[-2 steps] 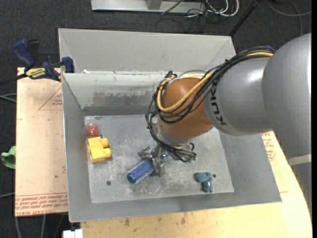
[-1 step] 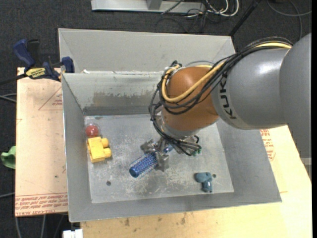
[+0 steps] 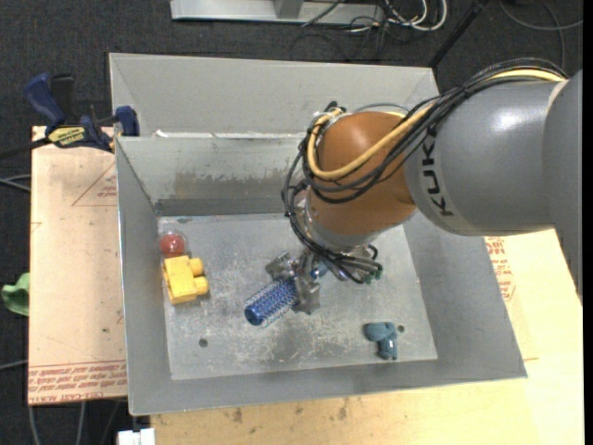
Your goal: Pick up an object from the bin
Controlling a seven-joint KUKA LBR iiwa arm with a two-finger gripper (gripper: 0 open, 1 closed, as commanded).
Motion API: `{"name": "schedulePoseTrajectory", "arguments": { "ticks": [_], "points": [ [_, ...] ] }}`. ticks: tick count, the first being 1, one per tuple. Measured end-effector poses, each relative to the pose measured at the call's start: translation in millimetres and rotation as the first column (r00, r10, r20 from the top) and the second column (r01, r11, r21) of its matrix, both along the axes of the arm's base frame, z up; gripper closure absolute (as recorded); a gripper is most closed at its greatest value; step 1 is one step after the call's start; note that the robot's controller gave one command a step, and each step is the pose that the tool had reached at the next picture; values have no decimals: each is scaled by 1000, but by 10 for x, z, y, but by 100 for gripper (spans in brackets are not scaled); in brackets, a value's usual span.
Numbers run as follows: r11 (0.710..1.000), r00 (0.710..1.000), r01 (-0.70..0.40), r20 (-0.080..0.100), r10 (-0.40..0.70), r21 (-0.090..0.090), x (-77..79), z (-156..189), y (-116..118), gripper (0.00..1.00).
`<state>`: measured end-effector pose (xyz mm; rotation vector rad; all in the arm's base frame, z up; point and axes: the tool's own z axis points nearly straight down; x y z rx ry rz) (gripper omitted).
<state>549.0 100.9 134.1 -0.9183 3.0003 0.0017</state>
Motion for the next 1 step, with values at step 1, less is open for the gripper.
{"name": "schedulePoseTrajectory", "arguments": {
  "ticks": [1],
  "points": [
    [1000,1000,2,-3,-2,0,-1,0,4,100]
  ]
}}
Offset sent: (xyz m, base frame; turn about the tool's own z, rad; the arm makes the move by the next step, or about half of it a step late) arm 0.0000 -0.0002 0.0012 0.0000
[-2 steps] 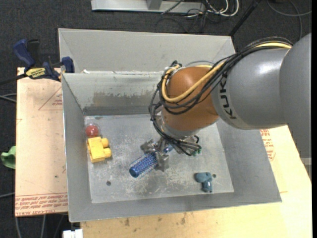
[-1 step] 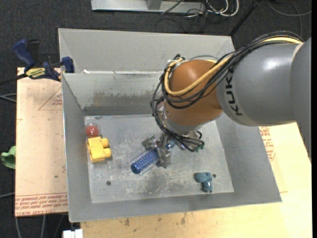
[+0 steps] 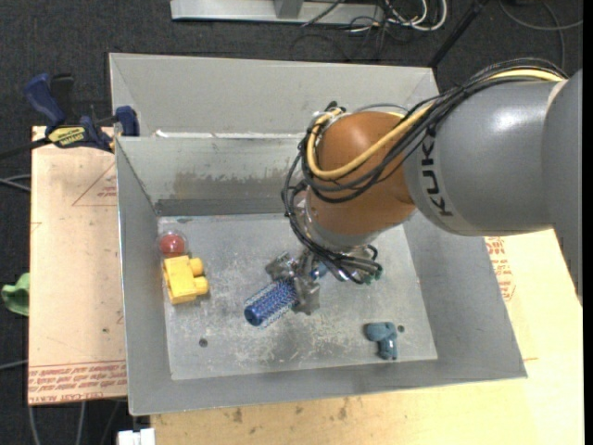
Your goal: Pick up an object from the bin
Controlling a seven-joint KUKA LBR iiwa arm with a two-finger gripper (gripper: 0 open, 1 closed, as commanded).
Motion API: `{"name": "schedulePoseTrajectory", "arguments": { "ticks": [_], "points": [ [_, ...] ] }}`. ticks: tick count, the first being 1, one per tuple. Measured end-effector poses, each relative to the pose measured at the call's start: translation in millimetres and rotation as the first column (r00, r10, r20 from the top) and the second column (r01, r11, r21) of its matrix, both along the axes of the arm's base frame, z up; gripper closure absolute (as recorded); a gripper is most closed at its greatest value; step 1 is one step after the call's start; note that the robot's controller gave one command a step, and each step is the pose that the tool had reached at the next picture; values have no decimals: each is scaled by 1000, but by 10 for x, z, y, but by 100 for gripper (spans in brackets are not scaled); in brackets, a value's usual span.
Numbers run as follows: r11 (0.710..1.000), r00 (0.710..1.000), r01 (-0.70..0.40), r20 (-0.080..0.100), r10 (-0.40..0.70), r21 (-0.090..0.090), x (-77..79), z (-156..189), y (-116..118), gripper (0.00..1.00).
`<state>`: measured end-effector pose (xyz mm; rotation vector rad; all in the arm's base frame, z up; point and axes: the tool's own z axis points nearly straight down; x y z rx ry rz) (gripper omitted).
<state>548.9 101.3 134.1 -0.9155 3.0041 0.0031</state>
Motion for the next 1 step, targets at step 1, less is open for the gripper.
{"name": "schedulePoseTrajectory", "arguments": {
  "ticks": [1],
  "points": [
    [1000,1000,2,4,-2,0,8,360,8,100]
  ]
}}
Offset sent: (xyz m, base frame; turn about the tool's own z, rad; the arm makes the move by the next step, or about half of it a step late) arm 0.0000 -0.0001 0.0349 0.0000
